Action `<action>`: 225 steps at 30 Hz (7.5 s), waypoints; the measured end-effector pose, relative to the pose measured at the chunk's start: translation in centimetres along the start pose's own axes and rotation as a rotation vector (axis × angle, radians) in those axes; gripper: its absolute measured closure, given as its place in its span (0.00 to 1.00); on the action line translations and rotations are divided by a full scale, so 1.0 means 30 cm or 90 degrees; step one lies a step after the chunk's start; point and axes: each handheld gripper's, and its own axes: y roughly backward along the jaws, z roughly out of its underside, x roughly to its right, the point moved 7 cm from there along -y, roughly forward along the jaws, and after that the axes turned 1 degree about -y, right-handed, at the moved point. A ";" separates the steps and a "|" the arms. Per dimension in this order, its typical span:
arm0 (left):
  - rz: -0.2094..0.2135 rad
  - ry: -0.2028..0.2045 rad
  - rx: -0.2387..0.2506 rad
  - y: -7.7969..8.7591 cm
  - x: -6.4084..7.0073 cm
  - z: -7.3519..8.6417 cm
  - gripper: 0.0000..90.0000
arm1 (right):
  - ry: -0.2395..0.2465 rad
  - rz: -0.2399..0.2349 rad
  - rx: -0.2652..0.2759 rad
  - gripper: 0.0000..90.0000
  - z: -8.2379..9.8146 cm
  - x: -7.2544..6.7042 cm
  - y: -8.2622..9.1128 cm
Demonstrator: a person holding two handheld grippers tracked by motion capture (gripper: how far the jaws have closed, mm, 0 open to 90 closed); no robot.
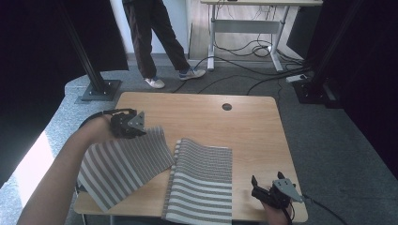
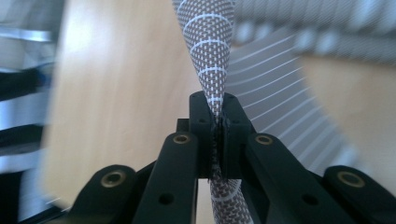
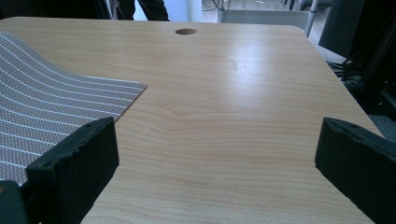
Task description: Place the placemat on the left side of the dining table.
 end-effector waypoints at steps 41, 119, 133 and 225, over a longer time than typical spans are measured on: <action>-0.021 0.298 0.030 -0.249 0.191 0.147 0.16 | 0.004 0.001 -0.003 0.00 0.001 0.000 0.000; -0.134 0.326 0.041 -0.204 0.127 0.023 1.00 | -0.006 -0.003 0.000 0.00 0.000 0.004 0.000; -0.189 0.365 0.033 -0.104 -0.034 0.080 1.00 | -0.007 -0.002 0.001 0.00 0.000 0.004 0.000; 0.097 0.326 0.037 -0.458 0.168 0.093 0.19 | -0.010 -0.008 -0.003 0.00 0.001 0.004 -0.001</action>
